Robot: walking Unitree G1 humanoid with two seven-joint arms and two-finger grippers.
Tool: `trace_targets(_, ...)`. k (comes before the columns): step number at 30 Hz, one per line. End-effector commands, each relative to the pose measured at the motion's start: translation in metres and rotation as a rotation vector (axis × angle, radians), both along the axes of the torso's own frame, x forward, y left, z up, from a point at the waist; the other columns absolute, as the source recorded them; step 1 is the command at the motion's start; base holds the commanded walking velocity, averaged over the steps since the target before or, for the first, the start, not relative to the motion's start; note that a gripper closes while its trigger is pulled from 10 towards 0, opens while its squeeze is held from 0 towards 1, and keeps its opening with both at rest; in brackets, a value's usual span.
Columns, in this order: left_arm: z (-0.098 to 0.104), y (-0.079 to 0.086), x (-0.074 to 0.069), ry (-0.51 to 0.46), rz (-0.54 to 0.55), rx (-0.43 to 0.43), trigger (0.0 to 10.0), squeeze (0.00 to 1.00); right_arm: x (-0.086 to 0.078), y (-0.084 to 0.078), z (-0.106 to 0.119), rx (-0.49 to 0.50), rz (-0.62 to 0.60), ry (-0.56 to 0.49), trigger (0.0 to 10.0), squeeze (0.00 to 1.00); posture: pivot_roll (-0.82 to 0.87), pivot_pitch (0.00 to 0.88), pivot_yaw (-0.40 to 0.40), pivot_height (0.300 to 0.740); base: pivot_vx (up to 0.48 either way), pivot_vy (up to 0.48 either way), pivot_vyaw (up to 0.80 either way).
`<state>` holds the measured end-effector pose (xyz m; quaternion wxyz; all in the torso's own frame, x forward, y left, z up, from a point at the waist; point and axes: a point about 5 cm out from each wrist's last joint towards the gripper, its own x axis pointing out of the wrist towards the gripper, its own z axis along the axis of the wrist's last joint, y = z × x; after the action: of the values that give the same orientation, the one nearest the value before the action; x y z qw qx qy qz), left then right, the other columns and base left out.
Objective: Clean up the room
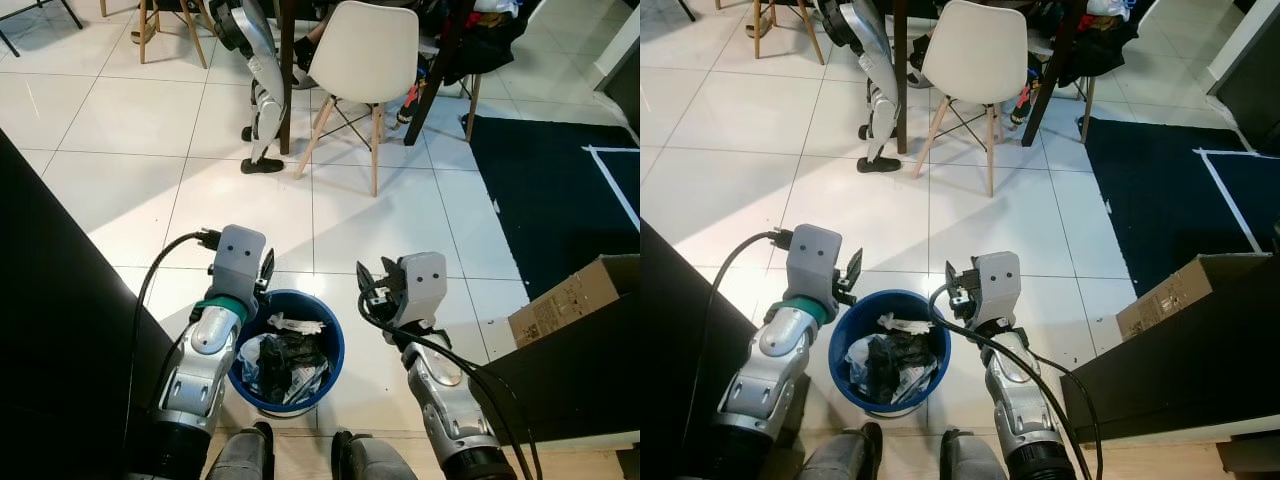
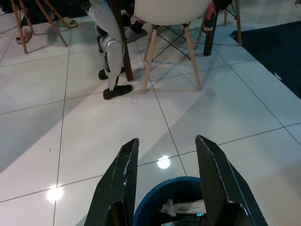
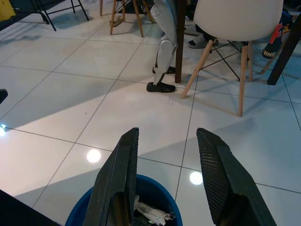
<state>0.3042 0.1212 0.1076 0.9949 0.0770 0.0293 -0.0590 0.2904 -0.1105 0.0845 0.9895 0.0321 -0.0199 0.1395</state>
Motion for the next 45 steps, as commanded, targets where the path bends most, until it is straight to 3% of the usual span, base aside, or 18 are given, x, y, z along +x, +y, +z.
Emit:
trace_targets(1,-0.0049,-0.0010,-0.0032,0.028,0.003,-0.004,10.0,0.00,-0.0024,-0.0034,-0.0060,0.011,-0.012,0.030,10.0,0.00,-0.03,0.105,-0.008,0.740,0.000,0.000,-0.78)
trace_targets(45,-0.0037,0.0051,0.0016,0.045,0.030,-0.002,10.0,0.00,-0.0011,-0.0028,-0.0085,0.008,-0.004,0.040,10.0,0.00,-0.03,0.098,-0.007,0.740,0.000,0.000,-0.78)
